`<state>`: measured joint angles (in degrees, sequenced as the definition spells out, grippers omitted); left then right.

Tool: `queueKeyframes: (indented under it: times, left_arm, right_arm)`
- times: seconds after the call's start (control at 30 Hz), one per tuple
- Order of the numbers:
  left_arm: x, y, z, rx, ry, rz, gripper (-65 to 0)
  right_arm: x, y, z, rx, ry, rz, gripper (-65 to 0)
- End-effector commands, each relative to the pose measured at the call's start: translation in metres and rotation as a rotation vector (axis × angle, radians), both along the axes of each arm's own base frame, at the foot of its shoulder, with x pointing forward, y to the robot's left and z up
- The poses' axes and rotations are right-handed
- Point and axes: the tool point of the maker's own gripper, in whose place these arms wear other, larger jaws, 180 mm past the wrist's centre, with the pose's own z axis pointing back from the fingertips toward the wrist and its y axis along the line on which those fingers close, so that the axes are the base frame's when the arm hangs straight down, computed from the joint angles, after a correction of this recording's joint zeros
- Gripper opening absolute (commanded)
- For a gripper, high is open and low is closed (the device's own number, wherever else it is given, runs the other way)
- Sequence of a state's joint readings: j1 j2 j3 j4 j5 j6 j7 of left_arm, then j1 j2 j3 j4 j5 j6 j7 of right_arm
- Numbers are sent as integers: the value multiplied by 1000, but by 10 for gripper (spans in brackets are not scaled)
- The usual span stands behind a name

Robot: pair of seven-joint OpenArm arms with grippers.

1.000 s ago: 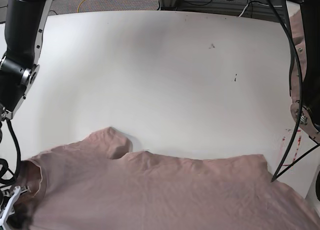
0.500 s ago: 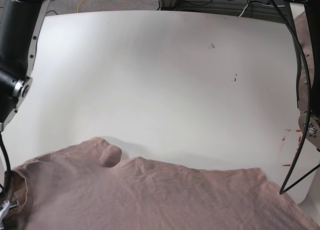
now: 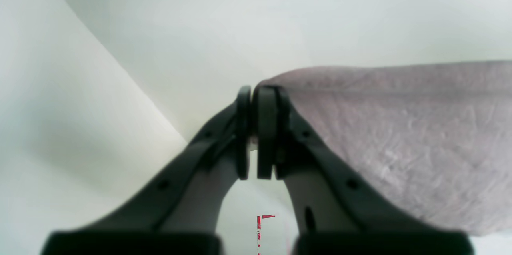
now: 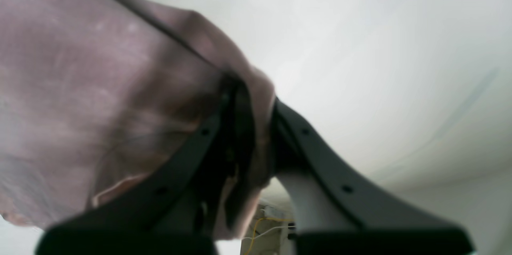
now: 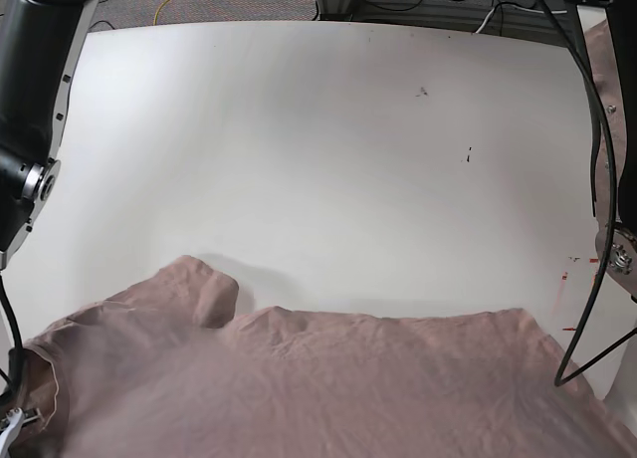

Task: Fold the T-shirt properly

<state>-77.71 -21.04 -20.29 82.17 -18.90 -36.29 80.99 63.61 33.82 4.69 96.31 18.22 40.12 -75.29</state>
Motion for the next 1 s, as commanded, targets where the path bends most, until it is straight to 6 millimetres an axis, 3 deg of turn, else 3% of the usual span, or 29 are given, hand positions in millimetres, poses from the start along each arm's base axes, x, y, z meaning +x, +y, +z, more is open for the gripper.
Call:
queueKeyframes:
  times: [0.0,0.33,0.53,0.97]
  left_arm:
    - [-4,-1,13,7,-51,-9,-647]
    - [9,-5,-36,66,54,-33,-647]
    - [7,0,-38,105,74,-16,-647]
    - [8,-1,-34,112,46,-23,-649]
  right_arm:
    - [-6,-4,16,-7,-47,-11,-617]
    - [-18,-7,-32,-25,18,-28,-617]
    - [-21,-12,-59,-8,65,-35,-617]
    - [-20,-10,-55,-10,55,-30,-617]
